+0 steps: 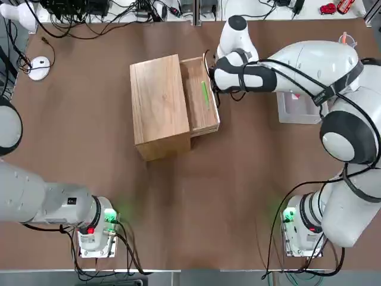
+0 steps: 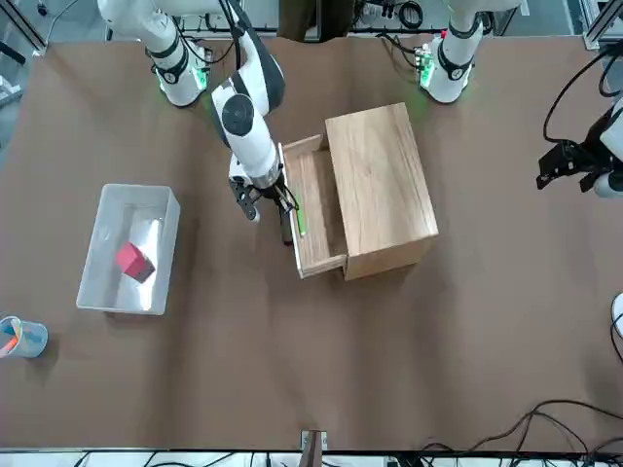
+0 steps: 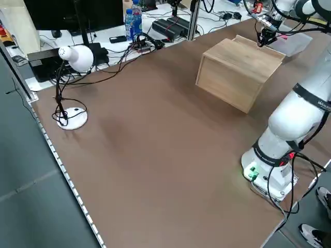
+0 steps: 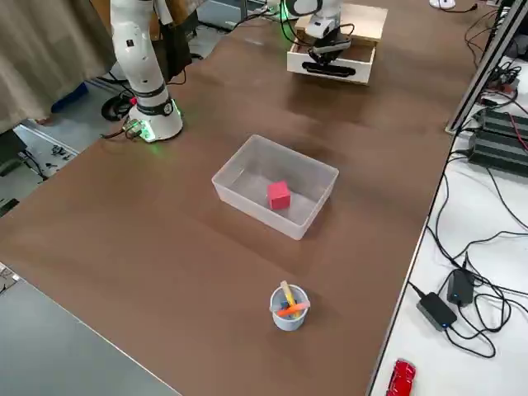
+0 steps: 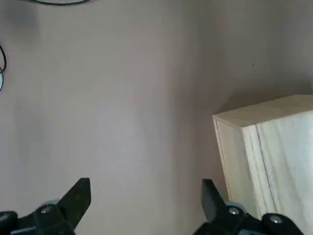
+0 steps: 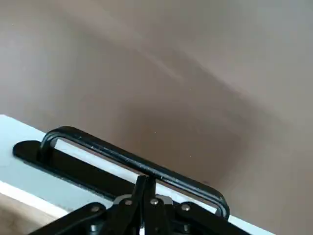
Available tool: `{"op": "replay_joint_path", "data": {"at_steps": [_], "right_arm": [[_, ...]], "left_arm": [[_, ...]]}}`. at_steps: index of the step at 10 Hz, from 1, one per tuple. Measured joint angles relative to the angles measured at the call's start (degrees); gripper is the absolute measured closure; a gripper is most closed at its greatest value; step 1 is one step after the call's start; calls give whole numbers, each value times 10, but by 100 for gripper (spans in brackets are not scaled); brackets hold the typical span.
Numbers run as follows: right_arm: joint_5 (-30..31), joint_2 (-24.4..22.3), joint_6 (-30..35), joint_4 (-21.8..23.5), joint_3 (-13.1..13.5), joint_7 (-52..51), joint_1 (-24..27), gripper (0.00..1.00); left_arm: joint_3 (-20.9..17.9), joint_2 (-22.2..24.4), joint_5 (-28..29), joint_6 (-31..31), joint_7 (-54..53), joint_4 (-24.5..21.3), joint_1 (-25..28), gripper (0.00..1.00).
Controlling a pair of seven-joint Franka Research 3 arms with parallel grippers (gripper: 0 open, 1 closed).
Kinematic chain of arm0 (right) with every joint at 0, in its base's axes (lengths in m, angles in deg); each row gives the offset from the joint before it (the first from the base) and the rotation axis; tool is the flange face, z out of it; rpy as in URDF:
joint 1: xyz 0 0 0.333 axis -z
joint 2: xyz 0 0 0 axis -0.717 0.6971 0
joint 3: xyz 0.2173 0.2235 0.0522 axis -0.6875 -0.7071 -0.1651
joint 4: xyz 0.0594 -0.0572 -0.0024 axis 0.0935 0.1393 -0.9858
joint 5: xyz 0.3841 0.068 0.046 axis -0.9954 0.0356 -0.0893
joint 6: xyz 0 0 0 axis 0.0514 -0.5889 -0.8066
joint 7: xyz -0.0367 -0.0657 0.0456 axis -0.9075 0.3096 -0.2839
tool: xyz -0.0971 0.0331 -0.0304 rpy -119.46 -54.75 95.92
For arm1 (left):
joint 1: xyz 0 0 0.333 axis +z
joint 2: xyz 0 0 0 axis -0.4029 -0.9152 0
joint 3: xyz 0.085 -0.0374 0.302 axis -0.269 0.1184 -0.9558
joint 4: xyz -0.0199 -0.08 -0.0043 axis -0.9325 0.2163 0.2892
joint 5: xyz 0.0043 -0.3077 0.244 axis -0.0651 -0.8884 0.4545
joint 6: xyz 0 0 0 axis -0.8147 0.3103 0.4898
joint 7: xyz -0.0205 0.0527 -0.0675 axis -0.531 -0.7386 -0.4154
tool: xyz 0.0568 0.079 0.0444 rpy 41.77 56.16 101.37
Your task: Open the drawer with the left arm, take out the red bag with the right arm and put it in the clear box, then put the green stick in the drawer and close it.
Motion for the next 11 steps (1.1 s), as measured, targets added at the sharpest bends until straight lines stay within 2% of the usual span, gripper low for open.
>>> {"op": "replay_joint_path", "data": {"at_steps": [4, 6, 8, 11], "right_arm": [[6, -3, 4, -1, 4, 46, -18, 96], [-51, 14, -52, -37, -17, 57, -39, 96], [-83, 28, -58, -75, -22, 73, -61, 96], [-104, 47, -58, -100, -21, 73, -66, 96]], "left_arm": [[1, -1, 0, -4, 1, 0, -1, 0], [5, -2, 0, -5, 28, 0, -4, 0], [5, -3, 0, -5, 53, 0, -7, 0], [14, -3, 0, -10, 71, 1, -8, 0]]}}
